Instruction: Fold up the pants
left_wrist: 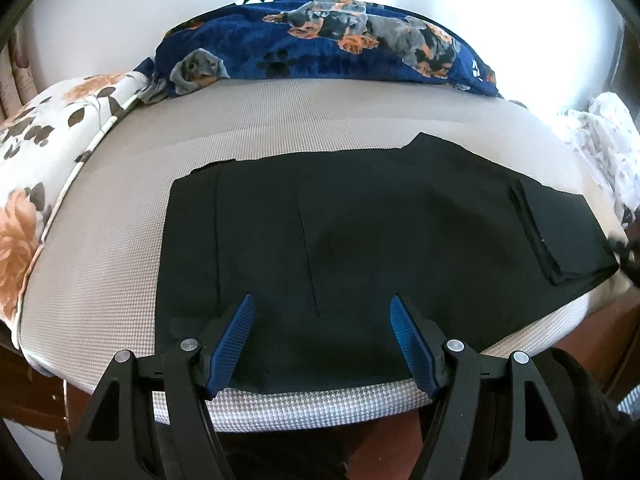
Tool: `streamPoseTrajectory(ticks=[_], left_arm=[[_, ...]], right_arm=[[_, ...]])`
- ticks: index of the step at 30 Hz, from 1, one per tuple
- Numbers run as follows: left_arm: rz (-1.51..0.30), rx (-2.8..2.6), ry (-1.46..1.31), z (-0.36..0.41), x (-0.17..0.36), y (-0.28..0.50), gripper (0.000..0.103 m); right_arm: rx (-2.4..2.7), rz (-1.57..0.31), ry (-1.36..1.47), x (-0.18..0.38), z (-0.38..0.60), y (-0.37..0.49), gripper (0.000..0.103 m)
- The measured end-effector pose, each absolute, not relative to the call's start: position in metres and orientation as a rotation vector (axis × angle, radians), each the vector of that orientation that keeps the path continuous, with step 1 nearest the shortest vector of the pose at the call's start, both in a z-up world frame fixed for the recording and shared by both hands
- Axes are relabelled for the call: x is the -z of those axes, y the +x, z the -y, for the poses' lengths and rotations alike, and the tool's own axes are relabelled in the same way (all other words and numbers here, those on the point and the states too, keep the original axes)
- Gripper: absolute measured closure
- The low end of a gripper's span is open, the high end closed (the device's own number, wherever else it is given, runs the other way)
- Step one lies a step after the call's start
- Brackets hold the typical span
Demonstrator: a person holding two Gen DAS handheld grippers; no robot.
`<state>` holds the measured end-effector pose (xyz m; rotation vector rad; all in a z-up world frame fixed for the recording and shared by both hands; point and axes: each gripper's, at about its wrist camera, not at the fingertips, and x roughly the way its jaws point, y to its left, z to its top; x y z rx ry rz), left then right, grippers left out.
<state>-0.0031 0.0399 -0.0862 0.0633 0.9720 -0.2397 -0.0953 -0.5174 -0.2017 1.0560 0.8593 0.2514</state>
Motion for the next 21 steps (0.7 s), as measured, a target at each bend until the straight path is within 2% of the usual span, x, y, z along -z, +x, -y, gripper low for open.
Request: streamPoseTrajectory(ticks=[2,5,6,10,11,13,14,15,17,18,20,21], left_arm=[[-0.972,0.235,0.068,-0.042,0.083,-0.002,0.032],[-0.991,0.233,0.037,-0.057,0.073,0.004,0.032],[-1.007,0.232,0.014,-0.067,0.068,0.007,0.032],[-1.052,0.247,-0.134,-0.121,0.057,0.017,0.032],[-1.061,0.251,-0.169,-0.133,0.057,0.017,0.032],[-1.075,0.270,-0.251,-0.160,0.059,0.018,0.033],[-1.084,0.283,-0.283,-0.169,0.061,0.018,0.034],[-1.094,0.292,-0.312,-0.176,0.064,0.018,0.037],[-1.129,0.295,-0.353,-0.188,0.076,0.020,0.049],[-1.144,0.292,-0.365,-0.191,0.082,0.022,0.052],[-1.169,0.323,-0.405,-0.194,0.094,0.024,0.068],[-1.189,0.347,-0.419,-0.193,0.101,0.027,0.072]], right_arm=[[-0.207,-0.919,1.024,0.217,0.512,-0.107,0.103],[-0.195,-0.906,1.081,0.220,0.515,-0.108,0.103],[-0.190,-0.905,1.048,0.212,0.513,-0.106,0.091],[-0.276,-0.841,0.953,0.162,0.486,-0.090,0.090],[-0.323,-0.823,0.945,0.149,0.474,-0.086,0.087],[-0.396,-0.810,0.918,0.129,0.450,-0.078,0.074],[-0.428,-0.807,0.899,0.121,0.439,-0.079,0.065],[-0.461,-0.804,0.882,0.114,0.421,-0.073,0.061],[-0.544,-0.811,0.881,0.108,0.388,-0.065,0.061],[-0.573,-0.821,0.882,0.108,0.376,-0.064,0.061],[-0.621,-0.852,0.872,0.114,0.351,-0.063,0.060],[-0.637,-0.878,0.859,0.120,0.339,-0.062,0.060]])
